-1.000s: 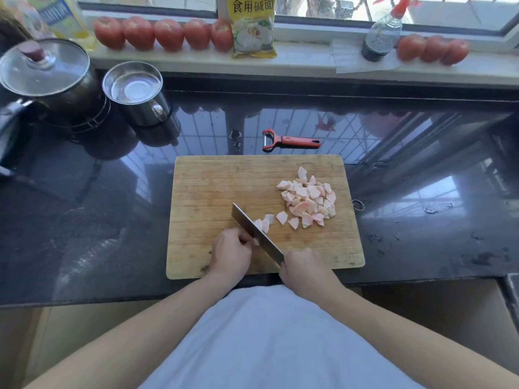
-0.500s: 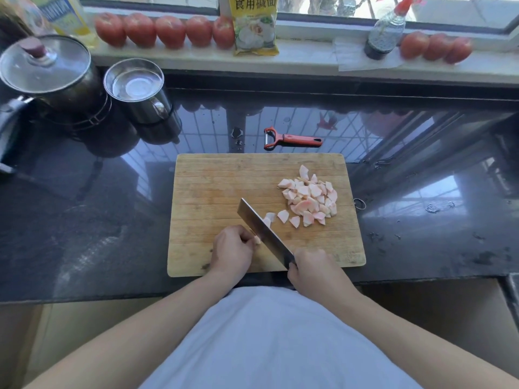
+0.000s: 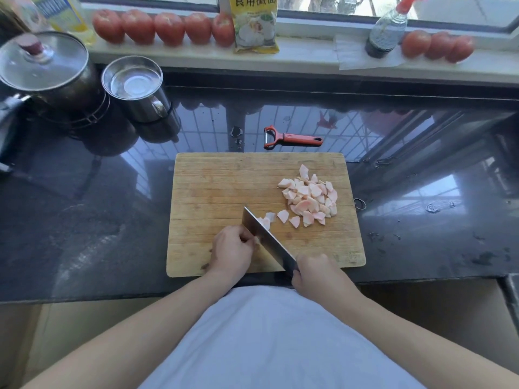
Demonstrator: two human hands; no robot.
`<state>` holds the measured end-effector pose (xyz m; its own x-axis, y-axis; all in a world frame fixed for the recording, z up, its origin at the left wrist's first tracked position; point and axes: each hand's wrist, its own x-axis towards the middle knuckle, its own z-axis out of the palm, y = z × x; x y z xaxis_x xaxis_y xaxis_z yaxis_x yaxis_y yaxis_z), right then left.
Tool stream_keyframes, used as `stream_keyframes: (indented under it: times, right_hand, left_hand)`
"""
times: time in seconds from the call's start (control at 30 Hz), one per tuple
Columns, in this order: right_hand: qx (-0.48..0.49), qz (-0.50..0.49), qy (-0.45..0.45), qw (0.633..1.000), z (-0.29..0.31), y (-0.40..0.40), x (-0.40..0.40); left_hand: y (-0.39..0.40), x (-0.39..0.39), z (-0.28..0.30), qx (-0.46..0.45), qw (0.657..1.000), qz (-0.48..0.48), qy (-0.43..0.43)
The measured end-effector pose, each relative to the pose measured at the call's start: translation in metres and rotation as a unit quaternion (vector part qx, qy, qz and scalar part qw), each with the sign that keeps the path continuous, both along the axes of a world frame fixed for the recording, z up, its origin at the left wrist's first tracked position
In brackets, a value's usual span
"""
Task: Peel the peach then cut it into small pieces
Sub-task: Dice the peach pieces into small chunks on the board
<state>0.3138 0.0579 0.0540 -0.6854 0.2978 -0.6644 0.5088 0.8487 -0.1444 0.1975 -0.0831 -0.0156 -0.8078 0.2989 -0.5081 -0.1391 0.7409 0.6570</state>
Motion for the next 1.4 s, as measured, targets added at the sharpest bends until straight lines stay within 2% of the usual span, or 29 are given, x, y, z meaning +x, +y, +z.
stream_keyframes:
  times: [0.1,0.37,0.53,0.7,0.93,1.17,1.4]
  right_hand:
    - [-0.007,-0.002,0.001,1.000,-0.005,-0.003,-0.008]
    - [-0.008,-0.020,0.085,0.996,0.001,-0.003,-0.007]
    - [-0.001,0.008,0.036,0.999,0.005,-0.004,-0.005]
    - [0.022,0.031,0.031,0.999,-0.002,-0.003,-0.006]
    - [-0.004,0.004,0.016,1.000,-0.011,-0.007,-0.013]
    - [-0.043,-0.058,0.122,0.990,-0.009,-0.017,-0.033]
    - [-0.016,-0.025,0.115,0.993,0.000,-0.007,-0.013]
  left_hand:
    - [0.001,0.000,0.000,0.001,1.000,0.007,0.001]
    - [0.000,0.000,0.005,-0.004,1.000,0.005,0.001]
    - [0.001,0.001,0.008,0.002,1.000,0.012,-0.001]
    - [0.001,0.001,0.009,0.004,1.000,0.010,-0.003]
    - [0.001,-0.001,0.004,0.000,1.000,-0.002,0.001]
    - [0.000,0.000,0.003,0.003,1.000,-0.003,0.016]
    - [0.000,0.001,0.003,0.002,1.000,0.006,0.014]
